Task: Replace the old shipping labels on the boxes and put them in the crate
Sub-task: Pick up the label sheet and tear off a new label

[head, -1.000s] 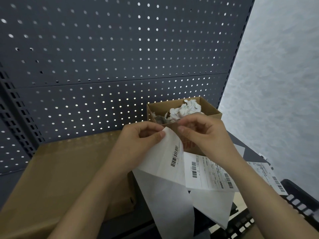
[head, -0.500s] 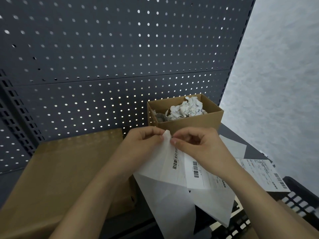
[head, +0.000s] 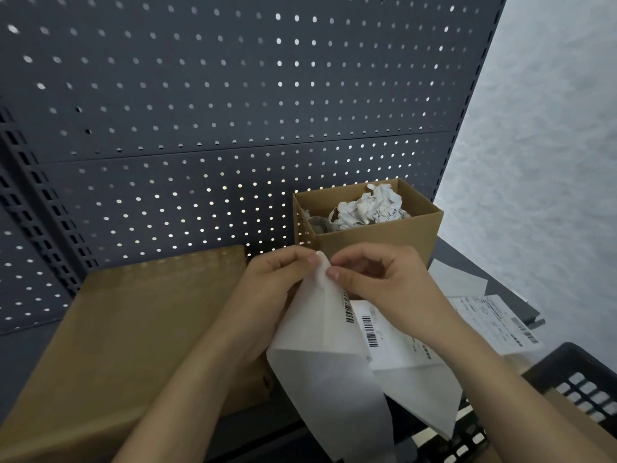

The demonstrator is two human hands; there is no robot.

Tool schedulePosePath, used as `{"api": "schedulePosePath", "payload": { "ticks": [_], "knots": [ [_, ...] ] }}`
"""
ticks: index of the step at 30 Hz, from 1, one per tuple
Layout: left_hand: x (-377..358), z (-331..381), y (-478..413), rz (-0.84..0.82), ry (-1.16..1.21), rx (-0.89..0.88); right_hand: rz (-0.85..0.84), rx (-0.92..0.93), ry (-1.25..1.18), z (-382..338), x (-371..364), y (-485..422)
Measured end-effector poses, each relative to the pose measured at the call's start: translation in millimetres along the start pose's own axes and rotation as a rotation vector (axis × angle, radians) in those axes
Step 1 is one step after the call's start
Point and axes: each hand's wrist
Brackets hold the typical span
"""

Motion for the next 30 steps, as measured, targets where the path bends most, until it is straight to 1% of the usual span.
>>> {"api": "schedulePosePath", "payload": {
  "ticks": [8, 15, 23, 30],
  "knots": [
    [5.2, -3.0, 2.1, 0.012, 0.052, -0.026, 0.001, -0.004, 0.015, -1.1, -3.3, -3.0],
    [6.0, -7.7, 2.8, -0.05, 0.008, -0.053, 0.016, 0.017, 0.058, -5.0, -5.4, 0.9],
    [2.0, -6.1, 6.9, -0.071, -0.109, -0.105, 0.036, -0.022, 0.079, -4.2, -0.7, 3.3],
    [-0.1, -7.2, 9.8, -0.086, -0.126, -0.079, 0.034, -0.059, 0.093, -2.7, -0.5, 4.1]
  ]
}}
Point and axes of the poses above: each hand's wrist, its own y-axis away from the middle knuckle, its own x-axis out of the back of the hand, z = x × y, and after that the axes turned 8 degrees about -x, right-handed
